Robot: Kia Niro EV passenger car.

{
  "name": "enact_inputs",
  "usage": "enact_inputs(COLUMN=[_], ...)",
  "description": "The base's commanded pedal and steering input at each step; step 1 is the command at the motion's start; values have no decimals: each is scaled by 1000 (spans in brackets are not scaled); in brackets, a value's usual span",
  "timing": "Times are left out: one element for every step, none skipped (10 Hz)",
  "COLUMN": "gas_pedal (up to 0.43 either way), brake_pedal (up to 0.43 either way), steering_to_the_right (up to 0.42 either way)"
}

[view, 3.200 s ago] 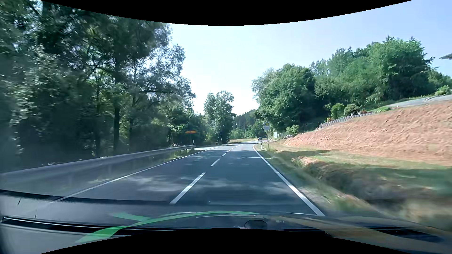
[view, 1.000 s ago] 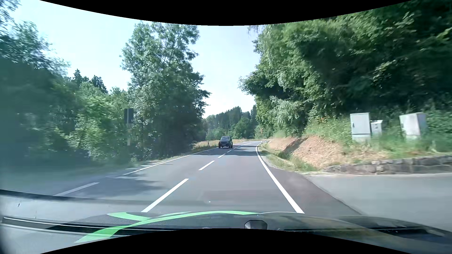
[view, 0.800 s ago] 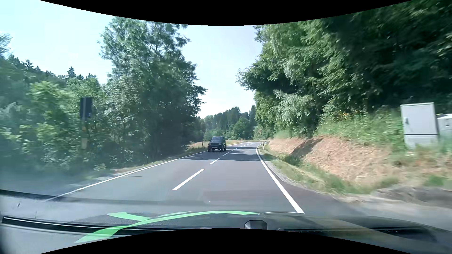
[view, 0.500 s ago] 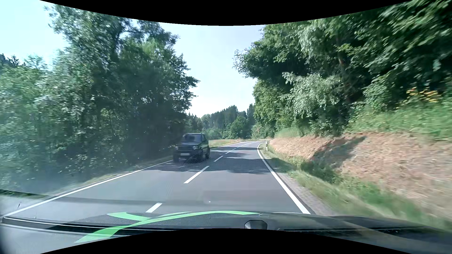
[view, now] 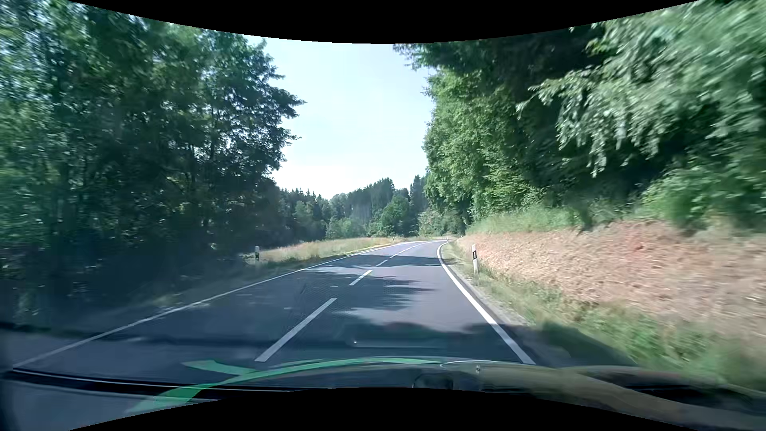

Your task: Follow the waypoints while adhering to traffic rules and regulations

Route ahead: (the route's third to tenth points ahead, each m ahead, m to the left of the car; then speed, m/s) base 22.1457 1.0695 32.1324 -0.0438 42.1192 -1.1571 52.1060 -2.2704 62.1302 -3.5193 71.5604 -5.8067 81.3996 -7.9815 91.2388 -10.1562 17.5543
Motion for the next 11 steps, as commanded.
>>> enact_inputs(gas_pedal=[157, 157, 157, 157, 157, 177, 189, 189, 189, 189, 189], brake_pedal=[0, 0, 0, 0, 0, 0, 0, 0, 0, 0, 0], steering_to_the_right=[13, 13, 13, 13, 13, 13, 13, 13, 13, 12, 12])
